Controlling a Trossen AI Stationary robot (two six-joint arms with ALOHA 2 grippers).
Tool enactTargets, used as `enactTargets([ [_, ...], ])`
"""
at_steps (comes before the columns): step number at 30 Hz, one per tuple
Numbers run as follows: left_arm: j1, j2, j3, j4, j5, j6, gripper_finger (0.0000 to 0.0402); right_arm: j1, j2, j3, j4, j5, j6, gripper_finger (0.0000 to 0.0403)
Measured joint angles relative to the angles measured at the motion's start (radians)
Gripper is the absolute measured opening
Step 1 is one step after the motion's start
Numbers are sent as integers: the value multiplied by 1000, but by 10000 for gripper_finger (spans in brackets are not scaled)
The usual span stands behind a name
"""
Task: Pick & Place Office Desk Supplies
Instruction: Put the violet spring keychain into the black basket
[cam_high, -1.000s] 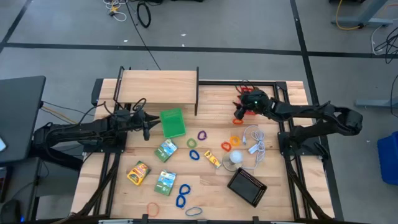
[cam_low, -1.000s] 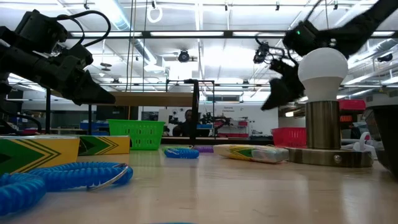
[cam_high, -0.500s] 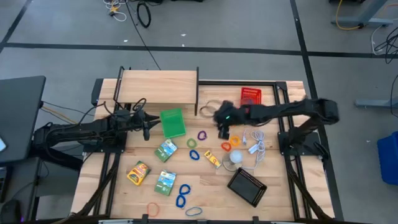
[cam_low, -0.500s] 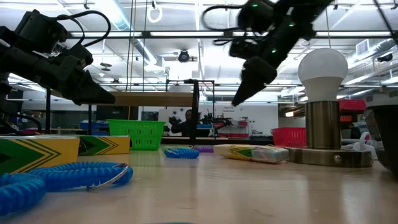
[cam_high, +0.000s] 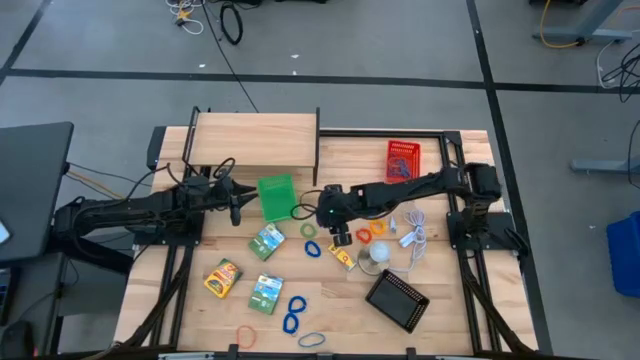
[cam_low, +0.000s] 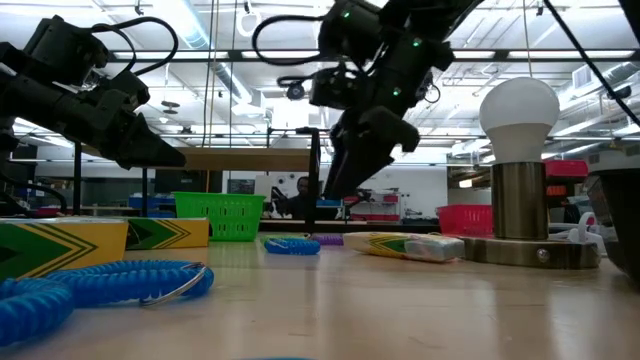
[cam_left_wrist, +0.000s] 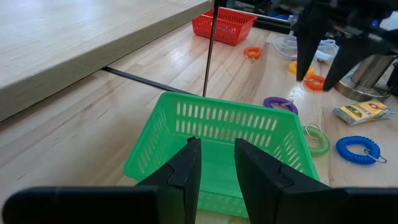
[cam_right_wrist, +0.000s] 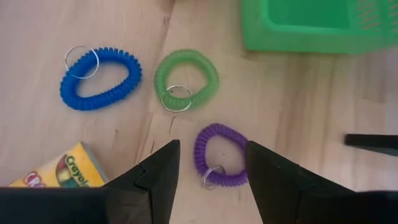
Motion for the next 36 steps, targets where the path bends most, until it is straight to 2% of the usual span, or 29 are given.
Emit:
enactTargets([
  [15, 0, 0, 0, 0, 0, 0, 104, -16, 110, 46, -61, -17, -49, 188],
  [24, 0, 0, 0, 16, -2, 0, 104, -14, 152, 50, -28, -32, -104, 181],
  [28, 0, 0, 0, 15, -1, 0, 104, -6, 153, 49, -24, -40, -112, 144],
  [34, 0, 0, 0, 15, -1, 0, 104, 19, 154, 48, -25, -32, -105, 23],
  [36, 0, 0, 0, 15, -1, 0, 104, 31, 155, 48, -24, -22, -102, 15],
])
